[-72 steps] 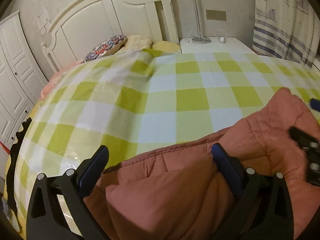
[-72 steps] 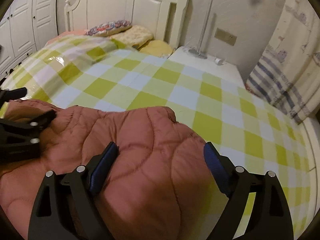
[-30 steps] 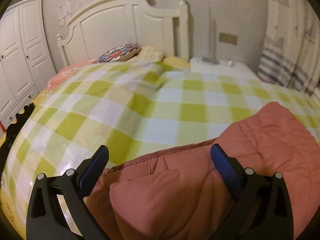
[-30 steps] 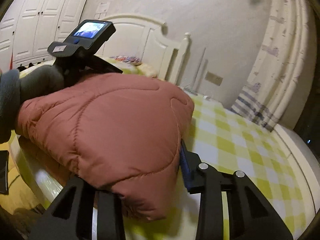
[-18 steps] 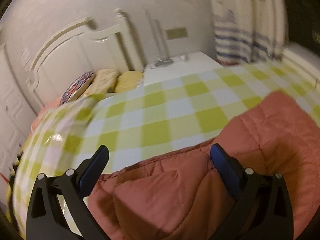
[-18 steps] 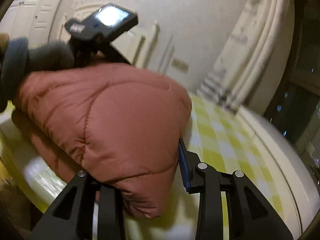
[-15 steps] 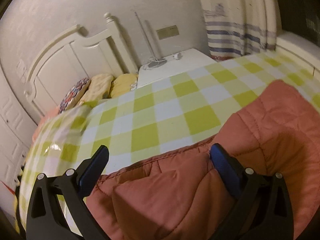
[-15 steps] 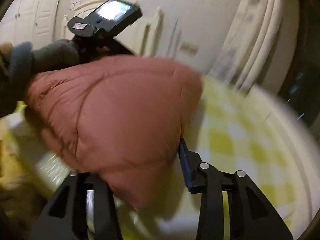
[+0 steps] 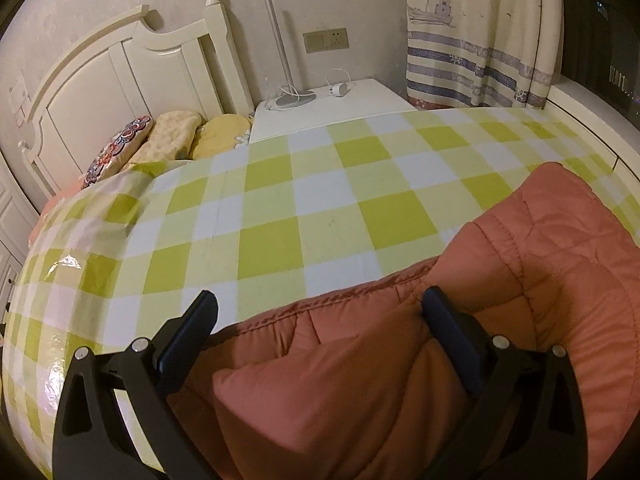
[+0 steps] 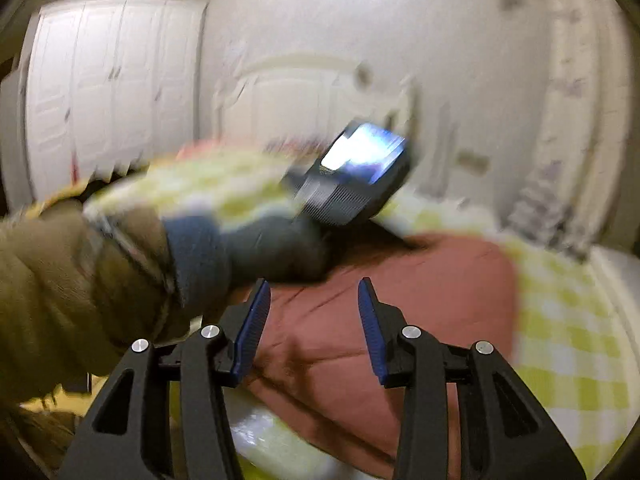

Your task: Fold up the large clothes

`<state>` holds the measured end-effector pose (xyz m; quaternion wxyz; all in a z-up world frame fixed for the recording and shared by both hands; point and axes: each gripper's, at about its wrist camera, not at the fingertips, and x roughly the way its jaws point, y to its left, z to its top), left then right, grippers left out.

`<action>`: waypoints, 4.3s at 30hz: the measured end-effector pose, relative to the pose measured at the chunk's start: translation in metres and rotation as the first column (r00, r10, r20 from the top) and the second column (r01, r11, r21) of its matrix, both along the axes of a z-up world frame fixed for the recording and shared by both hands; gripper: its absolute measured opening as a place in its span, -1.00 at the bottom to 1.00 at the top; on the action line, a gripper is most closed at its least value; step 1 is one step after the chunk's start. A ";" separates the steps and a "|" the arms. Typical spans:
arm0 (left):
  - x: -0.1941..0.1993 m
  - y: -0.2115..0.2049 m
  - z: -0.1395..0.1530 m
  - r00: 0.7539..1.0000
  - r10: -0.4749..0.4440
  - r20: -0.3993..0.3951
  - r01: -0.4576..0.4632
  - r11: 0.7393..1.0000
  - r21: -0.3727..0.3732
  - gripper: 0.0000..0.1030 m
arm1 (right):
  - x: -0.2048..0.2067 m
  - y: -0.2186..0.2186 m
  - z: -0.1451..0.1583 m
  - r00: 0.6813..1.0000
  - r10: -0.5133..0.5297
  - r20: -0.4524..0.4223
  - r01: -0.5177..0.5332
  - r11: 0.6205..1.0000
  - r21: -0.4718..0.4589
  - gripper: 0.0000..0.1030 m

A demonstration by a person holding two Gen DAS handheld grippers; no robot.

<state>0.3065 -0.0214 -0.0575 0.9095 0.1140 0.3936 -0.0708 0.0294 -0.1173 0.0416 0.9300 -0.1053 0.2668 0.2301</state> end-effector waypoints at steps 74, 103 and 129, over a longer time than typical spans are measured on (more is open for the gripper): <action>-0.176 0.102 0.075 0.911 0.221 0.347 -0.147 0.963 -0.228 0.96 | 0.074 -0.107 0.071 0.957 -0.282 0.060 0.269 0.948 0.167 0.91; -0.289 0.029 0.085 0.869 0.164 0.467 -0.205 0.978 0.040 0.96 | -0.049 -0.105 0.009 0.951 -0.308 0.028 0.299 0.938 0.173 0.91; -0.359 0.042 0.121 0.837 0.206 0.507 -0.159 0.978 -0.135 0.96 | -0.126 -0.082 0.027 0.918 -0.338 0.209 0.288 0.928 0.237 0.91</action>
